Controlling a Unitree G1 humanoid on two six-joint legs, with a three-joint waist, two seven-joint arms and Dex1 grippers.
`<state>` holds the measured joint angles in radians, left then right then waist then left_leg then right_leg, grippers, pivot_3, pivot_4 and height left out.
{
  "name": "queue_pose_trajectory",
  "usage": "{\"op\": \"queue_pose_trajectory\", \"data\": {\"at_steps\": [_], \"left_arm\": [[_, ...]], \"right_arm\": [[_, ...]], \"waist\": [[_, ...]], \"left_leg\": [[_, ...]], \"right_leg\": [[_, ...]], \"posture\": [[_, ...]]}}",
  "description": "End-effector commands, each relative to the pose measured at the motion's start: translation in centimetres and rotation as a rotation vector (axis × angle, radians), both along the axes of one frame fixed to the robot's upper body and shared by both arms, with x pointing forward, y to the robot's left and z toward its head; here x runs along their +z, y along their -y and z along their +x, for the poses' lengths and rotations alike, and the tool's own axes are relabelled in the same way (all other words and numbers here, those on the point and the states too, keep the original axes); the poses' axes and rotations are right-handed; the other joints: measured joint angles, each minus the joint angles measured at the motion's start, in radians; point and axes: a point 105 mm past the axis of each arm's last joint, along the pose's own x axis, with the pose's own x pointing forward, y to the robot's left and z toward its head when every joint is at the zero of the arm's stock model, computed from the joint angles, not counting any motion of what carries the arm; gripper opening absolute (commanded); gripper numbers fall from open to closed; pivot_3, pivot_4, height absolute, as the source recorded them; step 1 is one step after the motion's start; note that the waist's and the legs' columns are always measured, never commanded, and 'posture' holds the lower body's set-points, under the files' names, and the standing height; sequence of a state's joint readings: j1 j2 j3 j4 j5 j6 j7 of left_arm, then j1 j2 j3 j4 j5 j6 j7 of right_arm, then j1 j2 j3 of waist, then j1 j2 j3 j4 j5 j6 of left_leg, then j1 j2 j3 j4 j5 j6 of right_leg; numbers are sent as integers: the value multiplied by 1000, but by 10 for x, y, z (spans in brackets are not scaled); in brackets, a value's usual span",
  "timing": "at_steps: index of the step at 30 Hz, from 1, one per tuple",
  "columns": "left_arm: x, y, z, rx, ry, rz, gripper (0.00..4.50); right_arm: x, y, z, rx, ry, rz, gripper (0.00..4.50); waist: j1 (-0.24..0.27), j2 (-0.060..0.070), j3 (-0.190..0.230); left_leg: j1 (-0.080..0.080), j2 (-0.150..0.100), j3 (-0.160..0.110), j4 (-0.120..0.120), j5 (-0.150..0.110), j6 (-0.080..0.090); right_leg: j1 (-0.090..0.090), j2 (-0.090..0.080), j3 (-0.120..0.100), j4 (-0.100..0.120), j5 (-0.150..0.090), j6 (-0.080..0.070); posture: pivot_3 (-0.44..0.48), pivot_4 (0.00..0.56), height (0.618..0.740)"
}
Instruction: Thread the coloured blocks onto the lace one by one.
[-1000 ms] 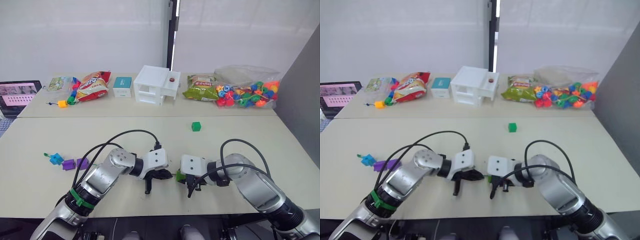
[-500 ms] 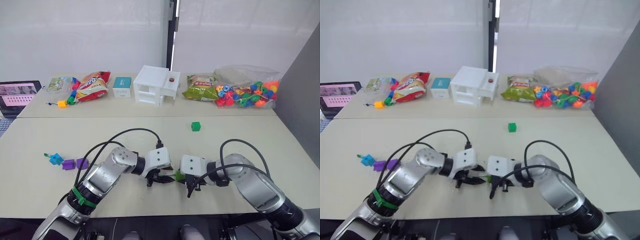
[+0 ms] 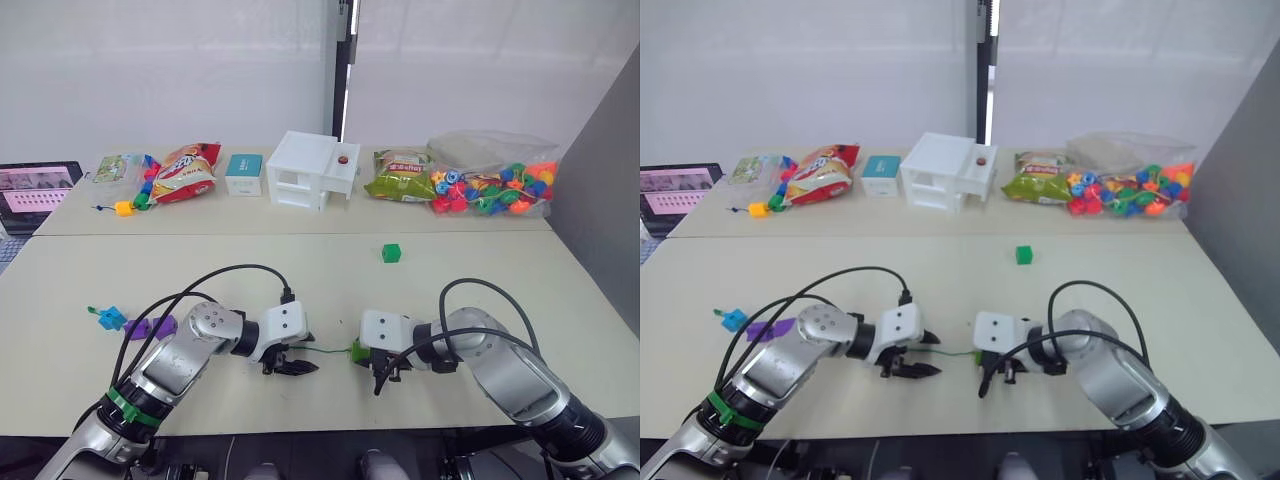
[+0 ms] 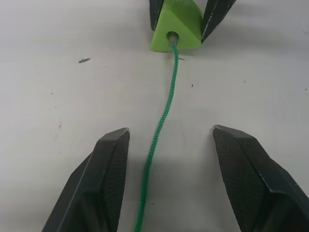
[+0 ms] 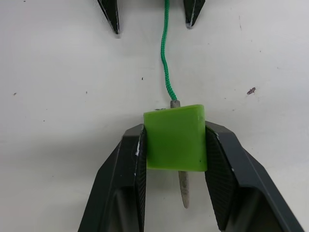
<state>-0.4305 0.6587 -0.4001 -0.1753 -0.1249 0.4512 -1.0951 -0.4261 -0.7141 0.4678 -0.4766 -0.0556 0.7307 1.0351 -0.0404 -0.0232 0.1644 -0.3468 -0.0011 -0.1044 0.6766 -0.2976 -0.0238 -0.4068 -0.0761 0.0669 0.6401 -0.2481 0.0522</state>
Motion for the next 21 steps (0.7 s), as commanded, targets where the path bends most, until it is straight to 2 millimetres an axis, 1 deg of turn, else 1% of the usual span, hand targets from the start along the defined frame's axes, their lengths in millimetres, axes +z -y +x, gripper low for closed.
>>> {"op": "queue_pose_trajectory", "data": {"at_steps": [1, 2, 3, 5, 7, 10, 17, 21], "left_arm": [[-1, 7, -1, -8, -12, -48, 2070], [-2, 8, -1, -11, -10, -52, 1776], [-2, 9, -1, -12, -7, -56, 1378], [-2, 11, -1, -13, -4, -61, 787], [-3, 13, -1, -21, -3, -63, 61], [-2, 18, -2, -34, 6, -71, 0], [8, 38, 2, -55, 35, -109, 0], [10, 42, 2, -61, 41, -108, 0]], "right_arm": [[-17, 0, -9, 11, -85, -19, 1133], [-16, 0, -10, 11, -85, -19, 1133], [-16, 0, -10, 11, -86, -20, 1133], [-16, 0, -10, 11, -86, -21, 1133], [-16, 1, -10, 11, -86, -22, 1133], [-17, 1, -10, 10, -85, -24, 1133], [-17, 0, -9, 13, -84, -25, 1133], [-17, -1, -8, 14, -82, -24, 1133]], "waist": [[0, 0, 0], [0, 0, 0], [0, 0, 0], [0, 0, 0], [0, 0, 0], [1, 0, 0], [1, 0, 0], [-1, 0, 0]], "left_leg": [[0, 0, 0, 0, 0, 0], [0, 0, 0, 0, 0, 0], [0, 0, 0, 0, 0, 0], [0, 0, 0, 0, 0, 0], [0, 0, 0, 0, 0, 0], [0, 0, 0, 0, 0, 0], [0, 0, 0, 0, 0, 0], [0, 0, 0, 0, 0, 0]], "right_leg": [[0, 0, 0, 0, 0, 0], [0, 0, 0, 0, 0, 0], [0, 0, 0, 0, 0, 0], [0, 0, 0, 0, 0, 0], [0, 0, 0, 0, 0, 0], [0, 0, 0, 0, 0, 0], [0, 0, 0, 0, 0, 0], [0, 0, 0, 0, 0, 0]], "posture": [[0, 150, 740], [0, 150, 740], [0, 150, 740], [0, 150, 740], [0, 150, 740], [0, 150, 740], [0, 150, 740], [0, 150, 740]]}}
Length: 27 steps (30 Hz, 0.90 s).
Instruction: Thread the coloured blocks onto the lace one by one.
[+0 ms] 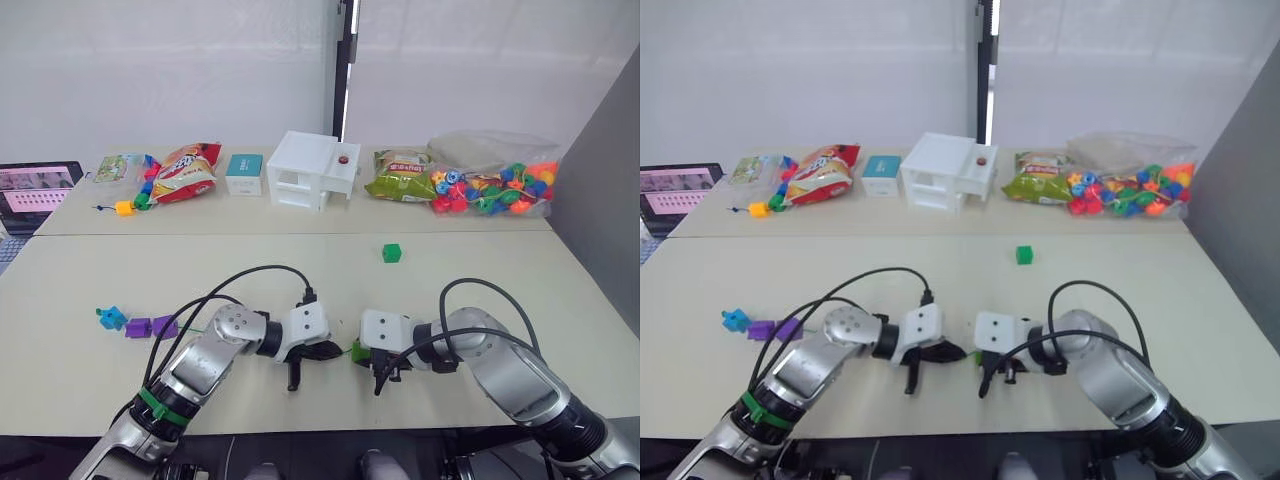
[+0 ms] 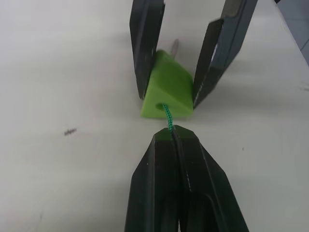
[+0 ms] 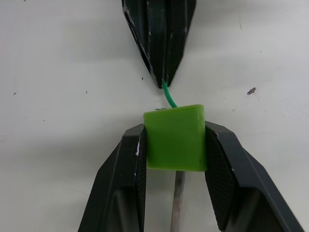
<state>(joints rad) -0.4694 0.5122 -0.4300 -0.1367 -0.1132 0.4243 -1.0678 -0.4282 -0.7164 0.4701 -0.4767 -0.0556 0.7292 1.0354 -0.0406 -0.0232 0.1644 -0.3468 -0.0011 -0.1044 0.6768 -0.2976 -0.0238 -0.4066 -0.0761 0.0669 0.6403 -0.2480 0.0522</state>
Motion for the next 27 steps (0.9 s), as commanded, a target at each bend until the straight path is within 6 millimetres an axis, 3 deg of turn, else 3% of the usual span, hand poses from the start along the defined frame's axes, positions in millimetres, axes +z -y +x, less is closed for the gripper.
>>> {"op": "queue_pose_trajectory", "data": {"at_steps": [1, 8, 12, 14, 18, 21, 27], "left_arm": [[4, 2, 2, 0, 25, 6, 0], [13, -1, 1, 22, 7, -10, 0], [21, -8, -3, 14, -9, 1, 1287], [24, -11, -3, 7, 1, 12, 1851], [27, -11, -3, -8, 24, 37, 3194], [29, -4, -5, -30, 14, 25, 3201], [19, 14, -5, -56, 32, 55, 3201]], "right_arm": [[-17, -1, -8, 12, -83, -21, 1133], [-19, 0, -8, 12, -87, -26, 1133], [-18, 1, -6, -13, -80, -18, 1133], [-16, 1, -6, -25, -71, -8, 2187], [-12, 1, -8, -35, -74, 10, 3554], [-7, 8, -9, -56, -63, 8, 4474], [3, 29, -14, -94, -92, 26, 4474]], "waist": [[-1, 0, 0], [-1, 0, 0], [-1, 0, 0], [-1, 0, 0], [1, 0, 0], [5, 0, 0], [17, 0, 0]], "left_leg": [[0, 0, 0, 0, 0, 0], [0, 0, 0, 0, 0, 0], [0, 0, 0, 0, 0, 0], [0, 0, 0, 0, 0, 0], [0, 0, 0, 0, 0, 0], [-1, 0, 0, 0, 0, 0], [-3, -1, 0, 0, 0, 1]], "right_leg": [[0, 0, 0, 0, 0, 0], [0, 0, 0, 0, 0, 0], [0, 0, 0, 0, 0, 0], [0, 0, 0, 0, 0, 0], [0, 0, 0, 0, 0, 0], [0, 0, 0, 0, 0, 0], [0, -1, 0, -2, 0, 1]], "posture": [[0, 150, 740], [0, 150, 740], [0, 150, 740], [0, 150, 740], [0, 150, 740], [0, 150, 740], [0, 150, 740]]}}
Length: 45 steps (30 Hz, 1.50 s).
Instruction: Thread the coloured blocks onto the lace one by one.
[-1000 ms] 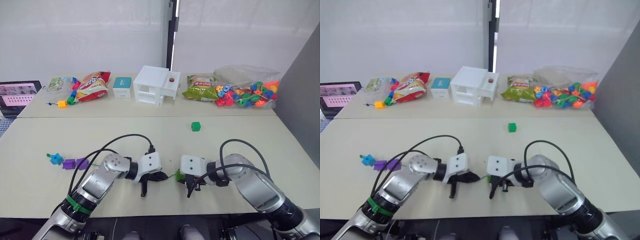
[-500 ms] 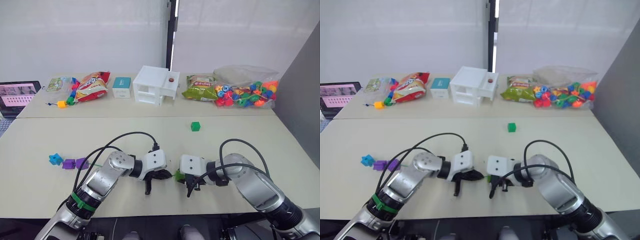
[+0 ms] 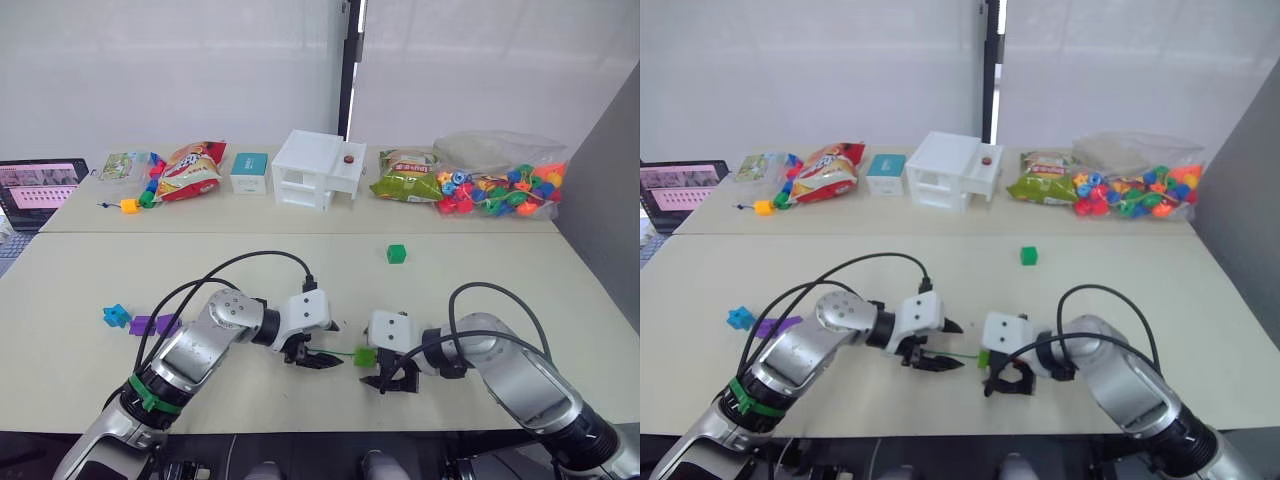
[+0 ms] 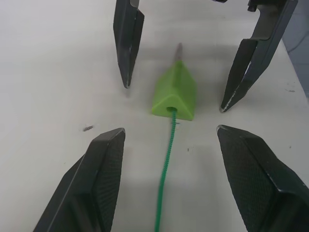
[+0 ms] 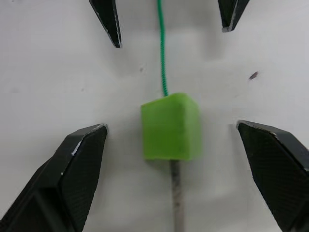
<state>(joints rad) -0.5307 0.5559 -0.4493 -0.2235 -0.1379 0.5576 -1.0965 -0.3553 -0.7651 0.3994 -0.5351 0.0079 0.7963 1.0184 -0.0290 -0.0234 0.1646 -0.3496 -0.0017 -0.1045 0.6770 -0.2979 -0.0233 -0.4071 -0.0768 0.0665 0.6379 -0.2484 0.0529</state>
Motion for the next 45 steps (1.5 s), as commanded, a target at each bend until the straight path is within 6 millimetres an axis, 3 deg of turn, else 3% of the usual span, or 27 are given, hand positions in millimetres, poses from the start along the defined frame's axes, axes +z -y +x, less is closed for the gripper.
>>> {"op": "queue_pose_trajectory", "data": {"at_steps": [1, 8, 13, 19, 20, 34, 41, 45], "left_arm": [[0, 21, 0, -28, 41, 0, 3201], [-13, 45, 6, -20, 53, 31, 3201], [-26, 46, 7, -23, 54, 96, 3201], [-31, 46, -1, -65, 3, 139, 1375], [-31, 45, -1, -63, 0, 141, 1297], [-31, 28, 3, -52, -6, 165, 1297], [-30, 10, 5, -14, -10, 167, 1297], [-28, -30, 12, 33, 9, 217, 1297]], "right_arm": [[5, 21, -5, -29, -50, 0, 4474], [1, 36, 4, -49, -63, -21, 4474], [-3, 41, 8, -57, -67, -30, 4474], [-7, 44, 7, -49, -89, -46, 4500], [-7, 44, 7, -49, -91, -47, 4500], [-17, 52, 17, -75, -56, -81, 2], [-12, 46, 20, -54, -33, -65, 0], [-3, 39, 18, -19, -27, -57, 0]], "waist": [[10, 0, 0], [11, 0, 1], [14, 0, 1], [15, 1, 1], [15, 1, 1], [9, 0, 0], [5, 0, 0], [-5, 1, 0]], "left_leg": [[-1, 0, 0, 0, 0, 0], [-3, 0, 1, 2, 0, 0], [-3, 0, 1, 2, 0, 0], [-2, 0, 1, 3, 0, 0], [-2, 0, 1, 3, 0, 0], [0, 1, 1, 3, 0, 0], [1, 1, 1, 3, 0, 0], [1, 1, 1, 2, 0, 0]], "right_leg": [[0, 0, 0, -1, 0, 0], [0, 1, 0, -7, 0, 1], [1, 0, 0, -7, 0, 1], [2, 0, 0, -7, 0, 1], [2, 0, 0, -7, 0, 1], [4, 1, 0, -6, 0, 1], [4, 1, 0, -6, 0, 1], [3, 1, 0, -5, 0, 1]], "posture": [[0, 150, 740], [0, 150, 740], [0, 150, 740], [0, 150, 740], [0, 150, 740], [0, 150, 740], [0, 150, 740], [0, 150, 740]]}}
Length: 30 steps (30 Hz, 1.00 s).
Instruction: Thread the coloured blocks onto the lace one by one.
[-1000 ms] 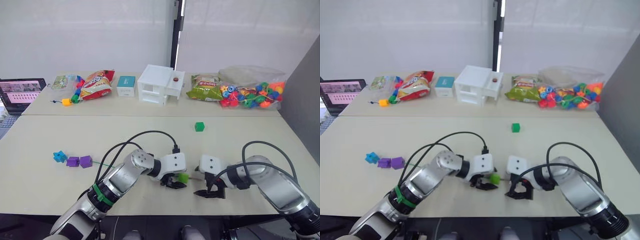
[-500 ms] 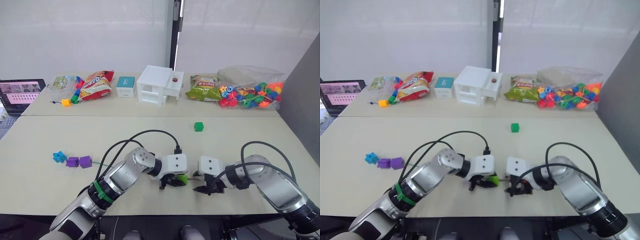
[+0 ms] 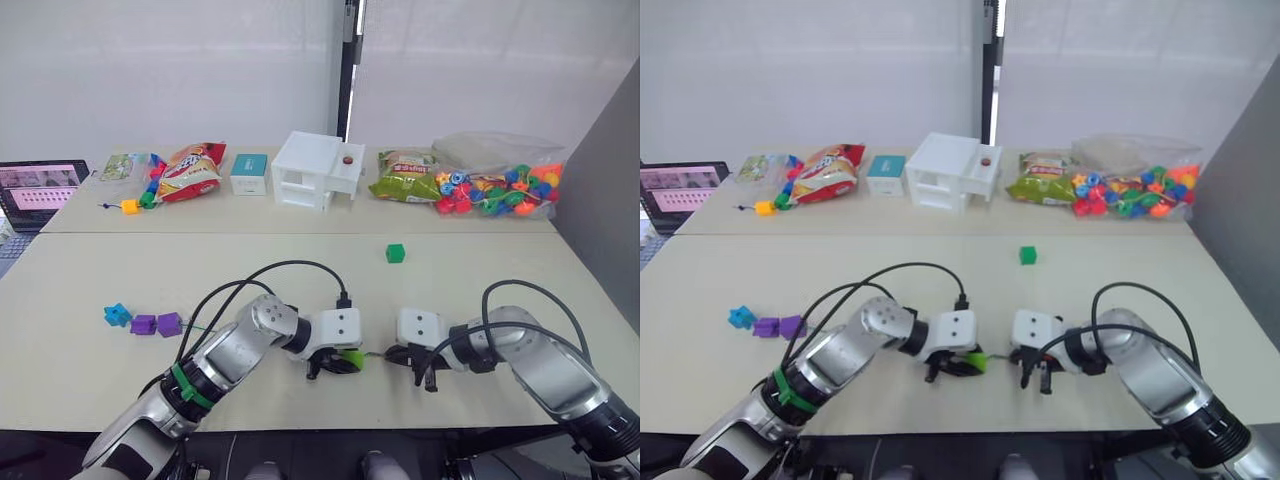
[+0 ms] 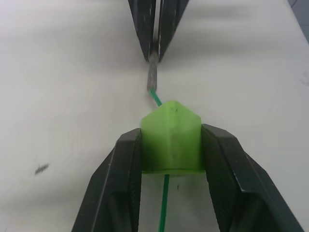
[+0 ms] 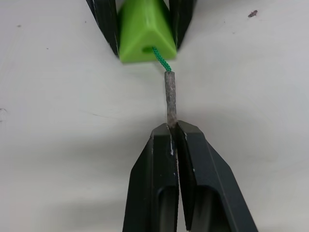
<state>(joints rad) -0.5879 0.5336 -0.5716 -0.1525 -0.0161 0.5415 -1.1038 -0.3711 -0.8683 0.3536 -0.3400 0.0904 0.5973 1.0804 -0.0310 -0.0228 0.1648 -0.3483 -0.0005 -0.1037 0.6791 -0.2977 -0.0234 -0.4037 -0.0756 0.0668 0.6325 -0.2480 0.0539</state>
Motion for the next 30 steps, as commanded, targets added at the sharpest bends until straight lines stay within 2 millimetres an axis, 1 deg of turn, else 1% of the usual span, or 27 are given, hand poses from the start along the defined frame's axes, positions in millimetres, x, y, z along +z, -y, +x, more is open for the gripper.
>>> {"op": "queue_pose_trajectory", "data": {"at_steps": [1, 3, 7, 10, 12, 13, 17, 19, 21, 23, 26, 27, 29, 30], "left_arm": [[-6, -57, 11, 97, -5, 93, 1297], [-4, -106, 16, 143, 5, 174, 1297], [0, -176, 19, 217, 7, 290, 1297], [5, -222, 23, 286, 29, 375, 1297], [8, -244, 23, 321, 43, 410, 1297], [9, -248, 23, 321, 52, 417, 1297], [11, -248, 23, 325, 67, 372, 1297], [15, -239, 23, 318, 80, 317, 1297], [28, -224, 25, 319, 92, 213, 2332], [39, -212, 20, 303, 49, 149, 2952], [50, -198, 18, 279, 67, 118, 3974], [58, -181, 18, 253, 73, 52, 4279], [69, -154, 13, 208, 57, -51, 4279], [70, -135, 9, 169, 50, -97, 4279]], "right_arm": [[2, 4, 1, -12, 6, -41, 0], [8, -1, -4, 20, -4, -47, 0], [13, -9, -7, 41, -5, -45, 0], [15, -14, -6, 38, 4, -34, 0], [15, -16, -5, 35, 6, -28, 0], [15, -16, -5, 34, 6, -27, 0], [14, -19, -5, 35, 3, -17, 0], [14, -22, -5, 37, 2, -12, 0], [15, -25, -5, 40, 3, 0, 0], [16, -27, -4, 42, 3, 3, 0], [18, -30, -3, 45, 7, 9, 0], [19, -33, -2, 48, 9, 13, 0], [20, -37, 0, 52, 11, 12, 0], [20, -39, 0, 54, 12, 9, 0]], "waist": [[-7, 0, 0], [-15, 0, 0], [-20, 2, 1], [-16, 3, 1], [-14, 3, 1], [-14, 4, 1], [-15, 5, 1], [-15, 5, 1], [-15, 5, 1], [-15, 5, 1], [-12, 3, 2], [-12, 3, 2], [-10, 3, 2], [-10, 3, 2]], "left_leg": [[0, 0, 0, 0, 0, 0], [0, 1, 0, -1, 0, 0], [2, 2, 1, -3, 0, 0], [2, 2, 1, -3, 0, 0], [2, 2, 2, -3, 0, 0], [2, 2, 2, -3, 0, 0], [2, 2, 2, -3, 0, 0], [2, 1, 2, -3, 0, 0], [-1, 1, 2, -3, 0, 0], [-7, 1, 2, -1, 0, 0], [-11, 1, 1, 0, 0, 0], [-12, 0, 1, 0, 0, 0], [-14, 0, 1, 0, 0, 0], [-14, -1, 1, 0, 0, 0]], "right_leg": [[0, 0, 0, 0, 0, 0], [-1, 0, 0, 1, 0, 0], [-2, 2, 0, 2, -1, -1], [-2, 1, 0, 2, -1, -1], [-2, 1, 0, 2, -1, -1], [-2, 1, 0, 2, -1, -1], [-3, 1, 0, 4, -1, -1], [-5, 0, 0, 9, -1, -1], [-9, 0, 0, 12, -1, -1], [-17, 0, 0, 15, -1, -2], [-20, 0, 0, 16, 0, -2], [-20, 0, 0, 15, 0, -2], [-21, -1, 0, 15, 0, -2], [-21, -1, 0, 15, 0, -2]], "posture": [[0, 150, 740], [0, 150, 740], [0, 150, 740], [0, 150, 740], [0, 150, 740], [0, 150, 740], [0, 150, 740], [0, 150, 740], [0, 150, 740], [0, 150, 740], [0, 150, 740], [0, 150, 740], [0, 150, 740], [0, 150, 740]]}}
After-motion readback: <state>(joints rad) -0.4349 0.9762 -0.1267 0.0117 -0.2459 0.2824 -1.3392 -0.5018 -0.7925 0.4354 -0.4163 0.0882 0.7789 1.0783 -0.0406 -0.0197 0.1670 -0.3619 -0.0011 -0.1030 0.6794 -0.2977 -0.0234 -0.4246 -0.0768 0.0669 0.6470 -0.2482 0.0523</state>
